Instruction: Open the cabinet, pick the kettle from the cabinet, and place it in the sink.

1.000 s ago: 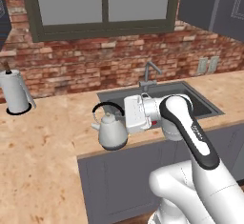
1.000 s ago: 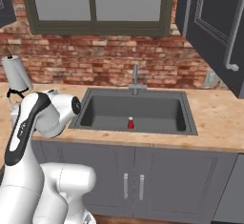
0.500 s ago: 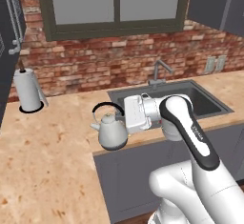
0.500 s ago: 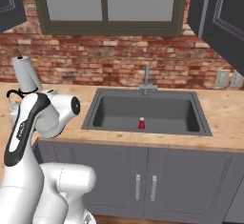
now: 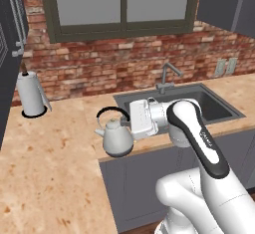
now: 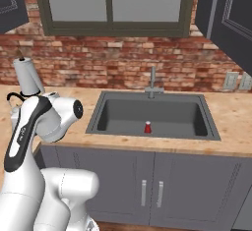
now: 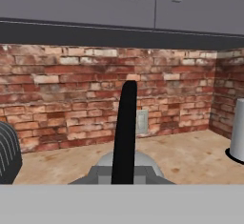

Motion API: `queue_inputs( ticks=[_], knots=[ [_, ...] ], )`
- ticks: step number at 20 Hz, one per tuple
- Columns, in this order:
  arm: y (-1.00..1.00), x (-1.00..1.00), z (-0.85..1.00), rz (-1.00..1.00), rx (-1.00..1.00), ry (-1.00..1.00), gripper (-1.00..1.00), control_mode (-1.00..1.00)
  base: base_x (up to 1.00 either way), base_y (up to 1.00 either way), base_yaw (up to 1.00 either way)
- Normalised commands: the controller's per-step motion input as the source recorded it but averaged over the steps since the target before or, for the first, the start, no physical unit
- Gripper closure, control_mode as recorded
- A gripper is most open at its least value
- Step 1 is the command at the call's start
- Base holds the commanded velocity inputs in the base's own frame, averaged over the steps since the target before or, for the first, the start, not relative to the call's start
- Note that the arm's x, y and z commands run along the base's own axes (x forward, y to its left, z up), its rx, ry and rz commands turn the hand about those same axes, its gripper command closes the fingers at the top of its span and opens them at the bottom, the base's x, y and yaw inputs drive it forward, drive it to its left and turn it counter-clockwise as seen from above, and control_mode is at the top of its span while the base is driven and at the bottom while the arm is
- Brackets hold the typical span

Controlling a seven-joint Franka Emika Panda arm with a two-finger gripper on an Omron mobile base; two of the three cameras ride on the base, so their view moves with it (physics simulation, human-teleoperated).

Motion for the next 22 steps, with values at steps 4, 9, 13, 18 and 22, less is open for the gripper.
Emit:
queue_inputs(
  ticks=[4, 9, 13, 18, 22],
  knots=[
    [0.0, 0.0, 0.0, 0.0, 0.0, 0.0, 1.0, 1.0, 0.0, 0.0, 0.0],
    [0.0, 0.0, 0.0, 0.0, 0.0, 0.0, 1.0, 1.0, 0.0, 0.0, 0.0],
    [0.0, 0.0, 0.0, 0.0, 0.0, 0.0, 1.0, 1.0, 0.0, 0.0, 0.0],
    [0.0, 0.0, 0.0, 0.0, 0.0, 0.0, 1.0, 1.0, 0.0, 0.0, 0.0],
    [0.0, 0.0, 0.0, 0.0, 0.0, 0.0, 1.0, 1.0, 0.0, 0.0, 0.0]
  ],
)
